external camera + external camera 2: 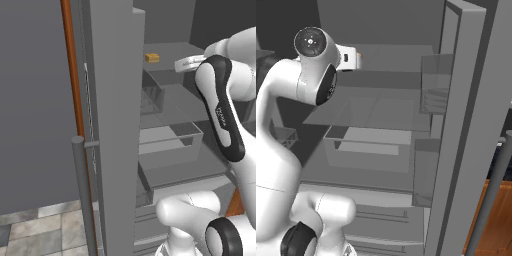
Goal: Take the cakes from the fridge and place them on the empty tray on the dining counter.
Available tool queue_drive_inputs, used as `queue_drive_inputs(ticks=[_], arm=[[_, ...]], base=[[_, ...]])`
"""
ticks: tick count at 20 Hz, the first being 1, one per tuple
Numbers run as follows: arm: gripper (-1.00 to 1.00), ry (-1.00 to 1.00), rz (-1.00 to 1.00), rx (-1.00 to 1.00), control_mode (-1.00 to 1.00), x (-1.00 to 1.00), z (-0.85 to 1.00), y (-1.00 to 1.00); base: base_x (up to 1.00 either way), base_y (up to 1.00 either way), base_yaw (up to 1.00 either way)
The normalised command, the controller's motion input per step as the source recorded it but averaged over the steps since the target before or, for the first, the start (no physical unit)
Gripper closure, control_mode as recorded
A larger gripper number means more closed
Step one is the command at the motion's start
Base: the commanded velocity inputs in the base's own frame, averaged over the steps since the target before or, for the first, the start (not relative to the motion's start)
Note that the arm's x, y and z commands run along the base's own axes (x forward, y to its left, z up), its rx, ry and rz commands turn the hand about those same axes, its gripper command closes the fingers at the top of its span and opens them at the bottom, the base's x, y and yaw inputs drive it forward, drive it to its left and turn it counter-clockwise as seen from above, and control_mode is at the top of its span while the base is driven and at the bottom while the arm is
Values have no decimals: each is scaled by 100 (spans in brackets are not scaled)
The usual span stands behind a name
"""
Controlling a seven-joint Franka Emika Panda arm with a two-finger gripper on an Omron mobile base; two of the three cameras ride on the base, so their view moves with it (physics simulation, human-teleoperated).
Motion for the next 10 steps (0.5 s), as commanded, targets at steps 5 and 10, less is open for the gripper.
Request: queue_drive_inputs(ticks=[5, 10], arm=[[-100, 6, 0, 1, -100, 6, -3, 13], [-100, 1, 0, 3, -100, 10, 0, 6]], base=[[0, 0, 0], [0, 0, 0]])
